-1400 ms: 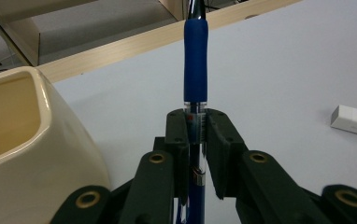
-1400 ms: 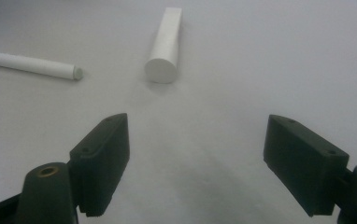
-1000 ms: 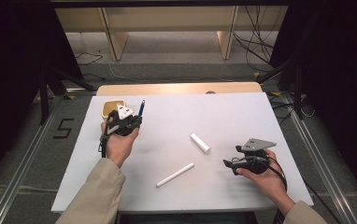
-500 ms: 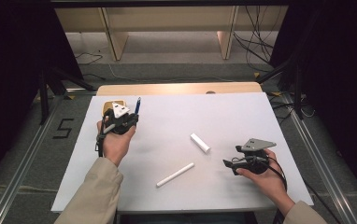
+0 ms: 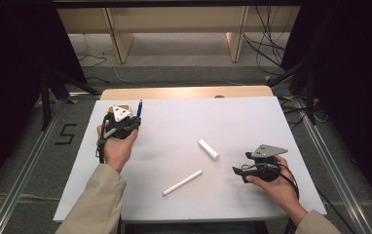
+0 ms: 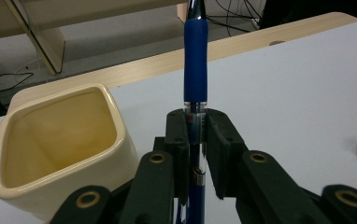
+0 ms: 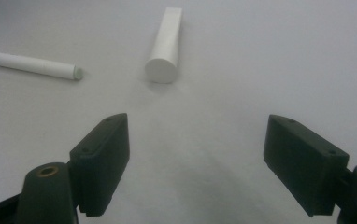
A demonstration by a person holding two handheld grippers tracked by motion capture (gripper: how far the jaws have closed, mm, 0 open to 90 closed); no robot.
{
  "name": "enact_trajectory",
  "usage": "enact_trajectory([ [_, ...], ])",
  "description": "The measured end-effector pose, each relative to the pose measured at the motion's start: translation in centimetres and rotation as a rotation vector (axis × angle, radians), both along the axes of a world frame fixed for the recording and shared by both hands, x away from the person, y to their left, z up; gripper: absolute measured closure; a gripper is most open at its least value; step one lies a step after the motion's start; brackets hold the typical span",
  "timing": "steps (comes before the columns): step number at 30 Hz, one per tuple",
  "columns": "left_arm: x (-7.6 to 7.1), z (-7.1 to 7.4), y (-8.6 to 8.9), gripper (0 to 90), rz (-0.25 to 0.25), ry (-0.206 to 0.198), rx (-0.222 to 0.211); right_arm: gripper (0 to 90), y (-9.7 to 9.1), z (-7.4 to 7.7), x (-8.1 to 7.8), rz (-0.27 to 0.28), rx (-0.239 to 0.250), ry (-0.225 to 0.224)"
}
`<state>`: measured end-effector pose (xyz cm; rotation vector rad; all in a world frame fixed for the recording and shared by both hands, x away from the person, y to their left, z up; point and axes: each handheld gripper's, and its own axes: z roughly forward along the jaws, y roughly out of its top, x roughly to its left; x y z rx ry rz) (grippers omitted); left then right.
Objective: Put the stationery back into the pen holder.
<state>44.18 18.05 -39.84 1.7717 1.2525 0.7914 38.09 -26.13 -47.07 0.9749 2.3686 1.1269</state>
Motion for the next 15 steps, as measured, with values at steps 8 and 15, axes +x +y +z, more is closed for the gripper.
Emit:
enact_trajectory([
  [8, 0.04, 0.17, 0.33, 79.3, 0.012, -0.008, -0.009, 23.4, 0.01, 0.0, 0.0, 0.001, 0.0, 0.0],
  [15, 0.17, 0.31, 0.63, 79.4, 0.022, -0.011, -0.014, 23.4, 0.02, 0.0, -0.01, 0.001, 0.0, 0.0],
])
